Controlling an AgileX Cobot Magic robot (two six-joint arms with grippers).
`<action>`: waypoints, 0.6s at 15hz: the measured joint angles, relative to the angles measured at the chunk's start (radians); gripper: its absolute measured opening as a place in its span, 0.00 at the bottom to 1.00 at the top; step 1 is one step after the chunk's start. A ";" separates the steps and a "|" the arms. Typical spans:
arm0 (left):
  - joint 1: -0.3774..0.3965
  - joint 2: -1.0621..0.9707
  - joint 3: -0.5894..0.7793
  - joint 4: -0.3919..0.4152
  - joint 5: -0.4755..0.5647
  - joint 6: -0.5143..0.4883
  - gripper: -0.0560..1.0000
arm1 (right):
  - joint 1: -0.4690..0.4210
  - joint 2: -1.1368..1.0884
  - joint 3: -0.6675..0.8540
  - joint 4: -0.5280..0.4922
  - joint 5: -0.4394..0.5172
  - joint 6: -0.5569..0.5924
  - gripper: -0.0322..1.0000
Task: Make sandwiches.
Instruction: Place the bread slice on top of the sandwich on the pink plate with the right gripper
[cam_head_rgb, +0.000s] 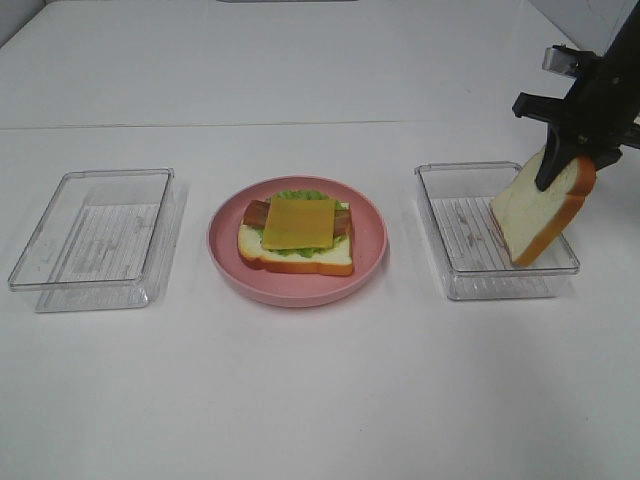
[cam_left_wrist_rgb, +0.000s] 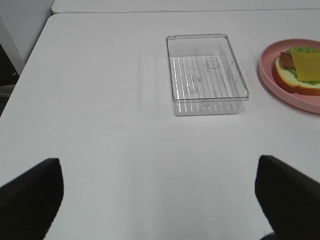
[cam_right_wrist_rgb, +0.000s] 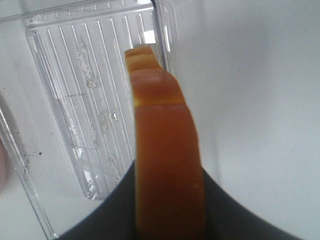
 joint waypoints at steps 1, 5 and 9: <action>0.000 0.000 0.000 0.000 0.000 0.000 0.96 | 0.000 -0.017 0.000 0.008 0.000 0.015 0.26; 0.000 0.000 0.000 0.000 0.000 0.000 0.96 | -0.001 -0.207 0.023 0.106 -0.003 0.023 0.26; 0.000 0.000 0.000 0.000 0.000 0.000 0.96 | -0.001 -0.324 0.172 0.446 0.000 -0.152 0.26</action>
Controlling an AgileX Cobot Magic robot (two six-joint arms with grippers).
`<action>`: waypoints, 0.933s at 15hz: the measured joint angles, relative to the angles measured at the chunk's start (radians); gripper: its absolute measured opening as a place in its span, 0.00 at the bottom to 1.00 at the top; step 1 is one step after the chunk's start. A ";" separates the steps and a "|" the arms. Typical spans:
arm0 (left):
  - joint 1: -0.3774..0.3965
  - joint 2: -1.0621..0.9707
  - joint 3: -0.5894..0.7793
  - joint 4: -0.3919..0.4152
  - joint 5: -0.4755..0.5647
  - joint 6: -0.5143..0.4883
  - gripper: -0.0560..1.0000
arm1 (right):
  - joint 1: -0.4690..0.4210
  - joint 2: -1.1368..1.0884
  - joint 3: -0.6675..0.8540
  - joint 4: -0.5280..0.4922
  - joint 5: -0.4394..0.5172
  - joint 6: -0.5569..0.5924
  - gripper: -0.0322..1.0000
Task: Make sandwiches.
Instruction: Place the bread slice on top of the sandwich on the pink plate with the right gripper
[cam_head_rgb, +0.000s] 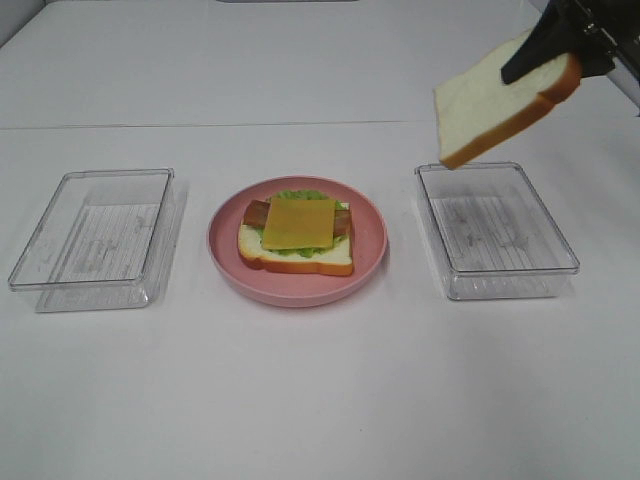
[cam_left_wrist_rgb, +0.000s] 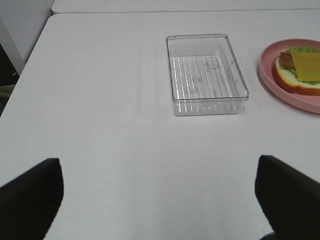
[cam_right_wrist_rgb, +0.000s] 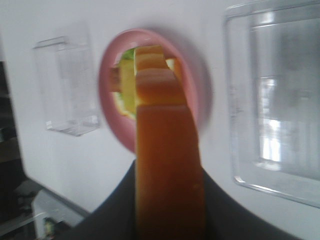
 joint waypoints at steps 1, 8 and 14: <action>0.000 0.000 0.000 0.000 0.000 0.000 0.96 | 0.000 -0.013 0.043 0.116 0.002 -0.057 0.26; 0.000 0.000 0.000 0.000 0.000 0.000 0.96 | 0.245 0.069 0.096 0.341 -0.201 -0.173 0.26; 0.000 0.000 0.000 0.000 0.000 0.000 0.96 | 0.318 0.297 0.082 0.515 -0.268 -0.303 0.26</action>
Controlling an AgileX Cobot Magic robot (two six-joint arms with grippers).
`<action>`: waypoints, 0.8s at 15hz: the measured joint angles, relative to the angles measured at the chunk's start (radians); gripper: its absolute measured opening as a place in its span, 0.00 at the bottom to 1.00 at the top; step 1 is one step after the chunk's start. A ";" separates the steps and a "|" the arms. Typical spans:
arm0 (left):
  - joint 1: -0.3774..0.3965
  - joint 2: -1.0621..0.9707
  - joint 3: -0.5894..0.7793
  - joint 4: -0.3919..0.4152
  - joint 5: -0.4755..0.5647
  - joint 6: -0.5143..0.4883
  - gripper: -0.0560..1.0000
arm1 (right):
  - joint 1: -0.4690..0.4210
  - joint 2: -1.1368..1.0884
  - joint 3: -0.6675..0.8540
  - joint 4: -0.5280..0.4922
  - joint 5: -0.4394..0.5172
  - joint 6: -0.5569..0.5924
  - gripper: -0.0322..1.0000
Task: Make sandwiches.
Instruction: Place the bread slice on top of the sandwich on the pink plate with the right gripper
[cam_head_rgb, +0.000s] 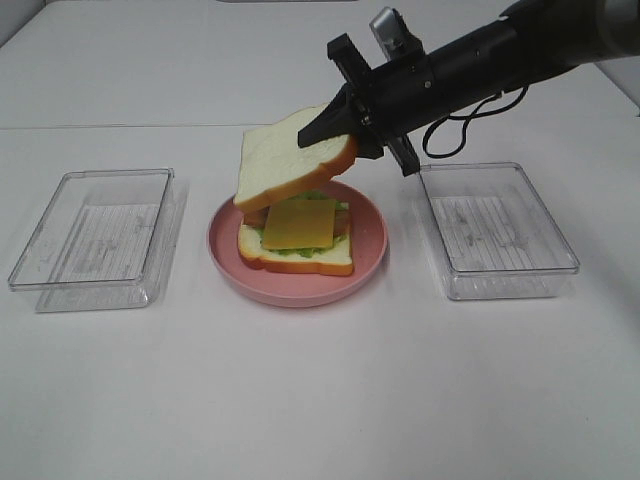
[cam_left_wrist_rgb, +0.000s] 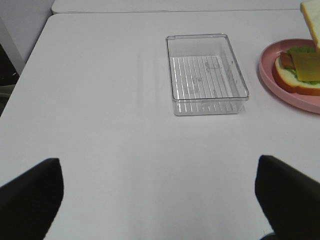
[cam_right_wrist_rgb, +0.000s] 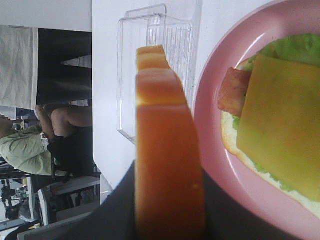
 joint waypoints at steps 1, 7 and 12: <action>0.000 0.000 0.000 0.000 0.000 0.000 0.96 | 0.000 0.011 -0.004 0.005 0.000 -0.005 0.26; 0.000 0.000 0.000 0.000 0.000 0.000 0.96 | 0.000 0.097 -0.029 0.026 0.005 -0.033 0.26; 0.000 0.000 0.000 0.000 0.000 0.000 0.96 | 0.000 0.111 -0.030 0.027 0.004 -0.037 0.26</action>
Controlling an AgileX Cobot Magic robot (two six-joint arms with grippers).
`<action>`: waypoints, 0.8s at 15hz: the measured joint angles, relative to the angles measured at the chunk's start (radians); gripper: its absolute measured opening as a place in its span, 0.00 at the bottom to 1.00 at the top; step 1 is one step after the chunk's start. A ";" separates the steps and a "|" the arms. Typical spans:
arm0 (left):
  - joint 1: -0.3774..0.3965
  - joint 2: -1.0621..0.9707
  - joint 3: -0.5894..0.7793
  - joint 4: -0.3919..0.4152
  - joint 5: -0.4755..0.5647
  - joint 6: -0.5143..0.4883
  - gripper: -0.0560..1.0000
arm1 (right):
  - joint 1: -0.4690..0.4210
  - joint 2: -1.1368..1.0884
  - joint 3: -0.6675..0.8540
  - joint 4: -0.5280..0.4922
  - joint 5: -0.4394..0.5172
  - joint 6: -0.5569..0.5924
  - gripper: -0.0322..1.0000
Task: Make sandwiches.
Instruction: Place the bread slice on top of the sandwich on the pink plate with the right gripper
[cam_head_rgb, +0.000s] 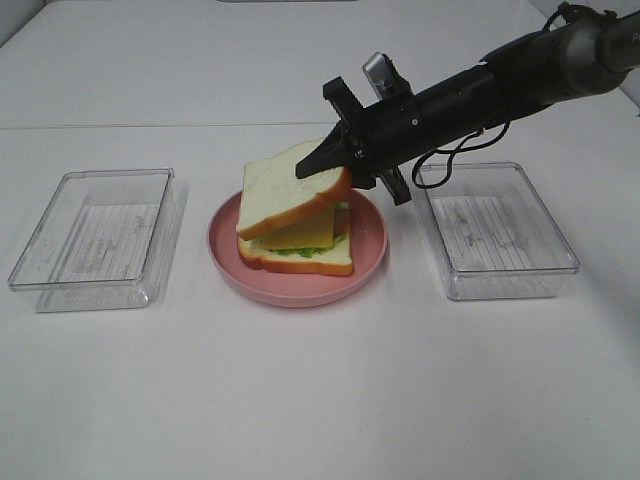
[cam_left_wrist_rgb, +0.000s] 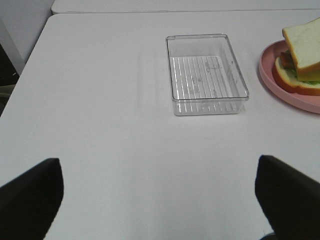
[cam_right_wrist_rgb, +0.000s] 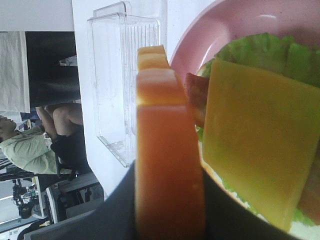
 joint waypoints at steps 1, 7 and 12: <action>0.000 0.000 0.000 0.000 0.000 0.000 0.96 | 0.000 0.009 0.000 0.004 0.000 0.000 0.26; 0.000 0.000 0.000 0.000 0.000 0.000 0.96 | 0.000 0.033 0.000 -0.003 0.000 0.000 0.26; 0.000 0.000 0.000 0.000 0.000 0.000 0.96 | 0.000 0.044 0.000 -0.008 -0.001 0.000 0.26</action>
